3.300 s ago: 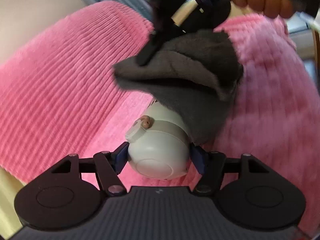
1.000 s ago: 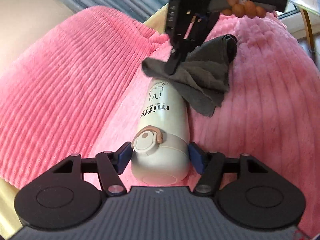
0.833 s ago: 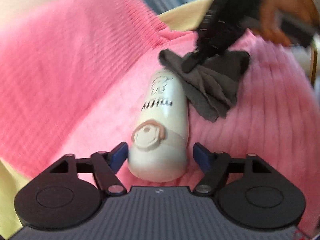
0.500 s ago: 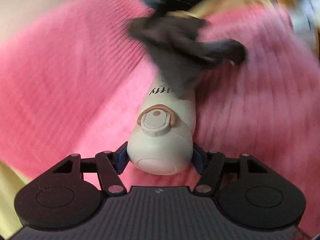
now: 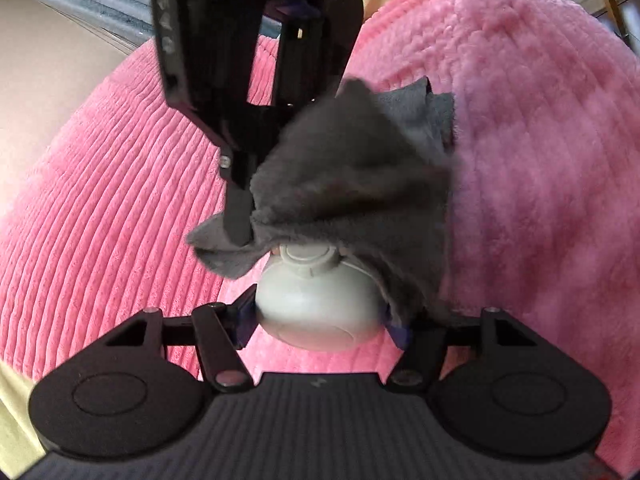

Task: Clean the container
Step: 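Wipe the bottle body near the lid with the right gripper's cloth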

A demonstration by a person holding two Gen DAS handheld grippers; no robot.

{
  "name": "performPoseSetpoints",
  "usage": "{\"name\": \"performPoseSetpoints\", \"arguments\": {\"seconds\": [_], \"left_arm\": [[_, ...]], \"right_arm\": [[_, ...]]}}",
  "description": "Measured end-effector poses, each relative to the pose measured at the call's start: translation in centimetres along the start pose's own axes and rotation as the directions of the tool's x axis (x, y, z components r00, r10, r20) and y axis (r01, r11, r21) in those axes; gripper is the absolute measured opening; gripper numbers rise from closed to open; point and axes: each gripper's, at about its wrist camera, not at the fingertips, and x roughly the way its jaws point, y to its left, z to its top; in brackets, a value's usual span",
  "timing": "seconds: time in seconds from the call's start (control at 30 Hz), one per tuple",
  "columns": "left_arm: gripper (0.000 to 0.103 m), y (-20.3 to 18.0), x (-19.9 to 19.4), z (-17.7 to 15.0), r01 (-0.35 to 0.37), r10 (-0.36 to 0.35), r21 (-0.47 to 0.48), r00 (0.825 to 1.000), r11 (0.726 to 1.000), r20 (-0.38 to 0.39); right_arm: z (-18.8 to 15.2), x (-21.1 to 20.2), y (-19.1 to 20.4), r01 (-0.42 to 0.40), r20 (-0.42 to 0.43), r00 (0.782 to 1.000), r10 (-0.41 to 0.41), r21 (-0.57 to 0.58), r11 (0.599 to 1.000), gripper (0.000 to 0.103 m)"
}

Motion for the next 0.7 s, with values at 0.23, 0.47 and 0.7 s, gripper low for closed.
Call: {"name": "performPoseSetpoints", "arguments": {"seconds": [0.23,0.47,0.7], "left_arm": [[0.066,0.5,0.7,0.8,0.022,-0.022,-0.022,1.000,1.000,0.000],[0.066,1.3,1.2,1.4,0.041,-0.041,-0.059,0.999,0.997,0.005],[0.066,-0.1,-2.0,-1.2,0.074,-0.076,-0.145,0.997,0.987,-0.009]], "right_arm": [[1.0,-0.1,-1.5,0.071,0.022,0.997,-0.071,-0.008,0.997,0.000],[2.2,-1.8,-5.0,0.138,0.086,0.986,-0.144,0.073,0.988,0.000],[2.4,-1.9,-5.4,0.168,0.105,0.979,-0.176,0.076,0.983,0.000]]}}
